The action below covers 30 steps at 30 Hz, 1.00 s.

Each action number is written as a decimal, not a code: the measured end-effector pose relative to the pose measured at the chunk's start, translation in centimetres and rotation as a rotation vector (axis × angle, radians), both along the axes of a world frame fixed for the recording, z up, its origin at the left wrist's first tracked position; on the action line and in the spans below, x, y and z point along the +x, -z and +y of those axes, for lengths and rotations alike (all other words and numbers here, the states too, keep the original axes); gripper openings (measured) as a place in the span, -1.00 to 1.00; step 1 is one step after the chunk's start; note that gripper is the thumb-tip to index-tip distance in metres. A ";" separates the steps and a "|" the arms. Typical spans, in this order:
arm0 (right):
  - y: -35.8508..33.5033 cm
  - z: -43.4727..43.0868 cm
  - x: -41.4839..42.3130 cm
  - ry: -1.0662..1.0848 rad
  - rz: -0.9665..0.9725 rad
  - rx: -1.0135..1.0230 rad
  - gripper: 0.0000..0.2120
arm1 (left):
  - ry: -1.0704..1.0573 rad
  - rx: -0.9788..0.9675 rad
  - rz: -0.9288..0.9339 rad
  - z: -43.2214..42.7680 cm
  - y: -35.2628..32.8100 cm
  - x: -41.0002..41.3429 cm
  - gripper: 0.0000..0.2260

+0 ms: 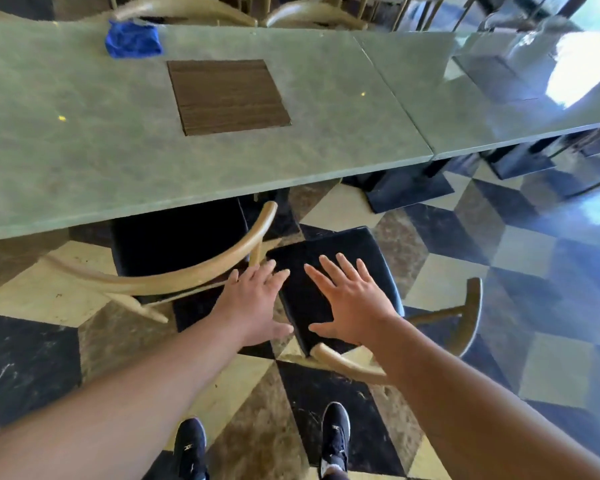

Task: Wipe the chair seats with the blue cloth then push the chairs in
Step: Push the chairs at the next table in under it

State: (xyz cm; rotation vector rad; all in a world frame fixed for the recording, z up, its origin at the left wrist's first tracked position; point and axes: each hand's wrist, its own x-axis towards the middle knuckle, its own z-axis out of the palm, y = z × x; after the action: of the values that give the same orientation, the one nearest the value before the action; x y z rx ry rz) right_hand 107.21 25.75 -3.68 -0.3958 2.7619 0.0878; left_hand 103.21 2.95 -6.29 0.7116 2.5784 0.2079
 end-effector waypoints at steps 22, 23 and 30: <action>7.9 32.9 9.4 -0.315 -0.355 0.140 -0.48 | -0.001 -0.332 -0.184 30.1 6.7 15.8 -0.55; 8.0 32.9 9.1 -0.316 -0.329 0.143 -0.59 | -0.028 -0.331 -0.158 30.1 6.9 15.8 -0.59; 6.9 33.3 5.3 -0.331 -0.241 0.152 -0.76 | -0.055 -0.280 -0.098 29.6 6.0 12.9 -0.67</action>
State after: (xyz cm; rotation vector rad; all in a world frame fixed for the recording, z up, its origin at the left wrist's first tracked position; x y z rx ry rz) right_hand 112.54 59.03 -10.62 -0.7644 2.4120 0.3074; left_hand 116.15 32.57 -12.31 0.5148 2.4681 -0.0978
